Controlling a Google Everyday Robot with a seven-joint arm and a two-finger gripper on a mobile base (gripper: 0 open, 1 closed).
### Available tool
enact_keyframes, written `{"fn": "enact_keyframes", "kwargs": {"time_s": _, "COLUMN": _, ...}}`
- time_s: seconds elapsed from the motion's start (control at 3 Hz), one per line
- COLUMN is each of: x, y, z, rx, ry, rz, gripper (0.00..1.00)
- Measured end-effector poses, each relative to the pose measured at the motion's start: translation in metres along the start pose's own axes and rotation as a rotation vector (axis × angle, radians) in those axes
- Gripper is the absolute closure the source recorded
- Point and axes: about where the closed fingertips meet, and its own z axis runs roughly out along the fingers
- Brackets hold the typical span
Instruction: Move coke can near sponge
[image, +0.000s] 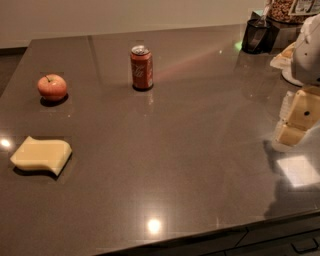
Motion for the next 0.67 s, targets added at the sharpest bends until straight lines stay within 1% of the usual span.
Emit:
{"fn": "enact_keyframes", "kwargs": {"time_s": 0.33, "x": 0.0, "y": 0.0, "z": 0.0, "rx": 0.0, "ry": 0.0, "rz": 0.0, "gripper": 0.0}}
{"fn": "enact_keyframes", "kwargs": {"time_s": 0.67, "x": -0.0071, "y": -0.01, "z": 0.0025, "rx": 0.0, "ry": -0.005, "rz": 0.016, "gripper": 0.0}}
